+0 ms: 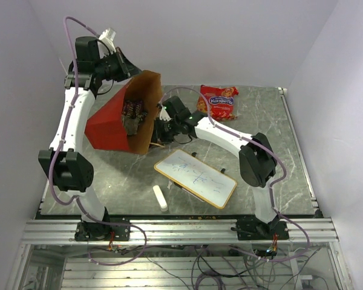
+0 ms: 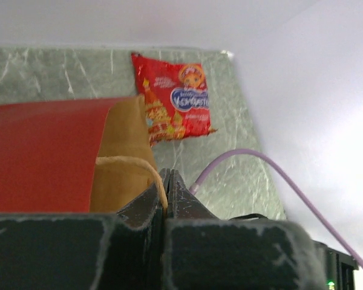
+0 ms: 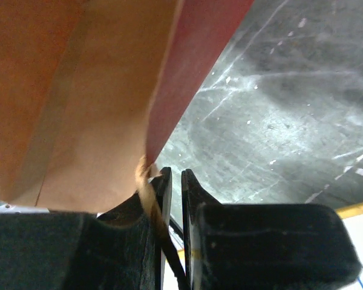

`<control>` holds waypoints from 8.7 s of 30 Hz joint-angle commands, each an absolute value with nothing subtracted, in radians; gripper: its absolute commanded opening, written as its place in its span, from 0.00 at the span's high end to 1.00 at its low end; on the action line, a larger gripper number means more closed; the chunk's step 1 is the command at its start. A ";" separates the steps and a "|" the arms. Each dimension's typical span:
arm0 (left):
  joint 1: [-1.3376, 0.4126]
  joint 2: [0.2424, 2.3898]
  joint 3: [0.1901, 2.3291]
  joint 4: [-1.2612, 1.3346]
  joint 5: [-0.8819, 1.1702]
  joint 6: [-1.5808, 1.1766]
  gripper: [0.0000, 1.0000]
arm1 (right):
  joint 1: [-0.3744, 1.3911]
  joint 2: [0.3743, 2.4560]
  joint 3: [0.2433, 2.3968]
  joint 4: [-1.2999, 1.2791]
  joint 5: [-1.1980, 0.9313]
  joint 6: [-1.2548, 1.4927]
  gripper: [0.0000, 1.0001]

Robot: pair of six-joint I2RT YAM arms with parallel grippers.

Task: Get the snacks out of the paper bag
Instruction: Adjust the paper bag at the center of the board, then take out the snack from the paper bag, then place the snack at the center of the board, then take out the snack from the paper bag.

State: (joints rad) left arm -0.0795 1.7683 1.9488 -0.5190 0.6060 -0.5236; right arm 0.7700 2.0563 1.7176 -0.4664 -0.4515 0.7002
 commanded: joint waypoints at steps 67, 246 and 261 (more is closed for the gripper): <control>-0.057 1.307 1.552 -0.821 0.456 -0.604 0.93 | 0.903 2.294 1.700 0.303 -0.300 -0.602 0.27; -0.144 1.535 1.784 -0.940 0.386 -0.578 0.93 | 0.399 1.999 1.507 -0.301 -0.607 0.678 0.32; -0.144 1.720 1.957 -0.758 0.414 -0.535 0.93 | 0.429 2.027 1.410 -0.072 -0.588 0.945 1.00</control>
